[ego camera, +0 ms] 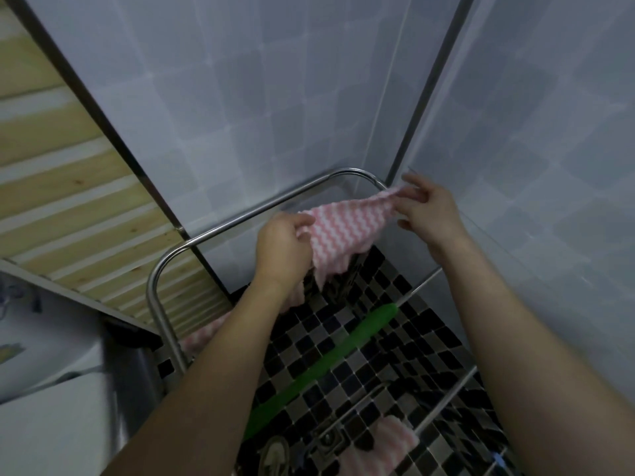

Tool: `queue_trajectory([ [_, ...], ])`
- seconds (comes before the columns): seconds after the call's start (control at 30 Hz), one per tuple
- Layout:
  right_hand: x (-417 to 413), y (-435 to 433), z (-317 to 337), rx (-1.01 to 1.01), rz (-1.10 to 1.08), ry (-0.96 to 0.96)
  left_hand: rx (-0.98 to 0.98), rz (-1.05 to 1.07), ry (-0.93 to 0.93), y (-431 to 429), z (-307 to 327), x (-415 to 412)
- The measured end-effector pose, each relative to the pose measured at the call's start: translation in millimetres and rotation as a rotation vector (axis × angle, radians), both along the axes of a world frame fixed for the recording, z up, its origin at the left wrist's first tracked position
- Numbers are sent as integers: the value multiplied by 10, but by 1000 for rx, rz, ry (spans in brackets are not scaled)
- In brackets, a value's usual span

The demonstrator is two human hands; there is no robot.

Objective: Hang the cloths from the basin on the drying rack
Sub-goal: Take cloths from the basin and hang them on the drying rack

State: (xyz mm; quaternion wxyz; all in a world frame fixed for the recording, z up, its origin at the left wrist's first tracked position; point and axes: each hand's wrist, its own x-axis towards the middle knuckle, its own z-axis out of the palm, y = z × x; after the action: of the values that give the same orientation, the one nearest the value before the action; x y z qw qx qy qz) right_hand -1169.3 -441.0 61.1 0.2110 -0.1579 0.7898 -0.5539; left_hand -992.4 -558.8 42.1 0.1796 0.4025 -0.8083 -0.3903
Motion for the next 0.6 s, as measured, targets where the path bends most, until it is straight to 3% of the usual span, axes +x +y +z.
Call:
queue_trajectory([
  [0.07,40,-51,-101,17,23,21,-74,-31,-156,-38,-52,-2],
  [0.17,10,-38,-336,194,-139,194,-165,-100,-279,7,-116,41],
  [0.27,38,-4,-469,338,-191,130,-168,-155,-313,88,-132,89],
  [0.4,95,-26,-513,224,-183,-108,-174,-192,-313,137,-118,108],
  [0.5,87,-78,-529,229,-212,-71,-237,-213,-307,126,-110,88],
  [0.6,68,-111,-511,327,-229,84,-256,-186,-286,126,-140,61],
])
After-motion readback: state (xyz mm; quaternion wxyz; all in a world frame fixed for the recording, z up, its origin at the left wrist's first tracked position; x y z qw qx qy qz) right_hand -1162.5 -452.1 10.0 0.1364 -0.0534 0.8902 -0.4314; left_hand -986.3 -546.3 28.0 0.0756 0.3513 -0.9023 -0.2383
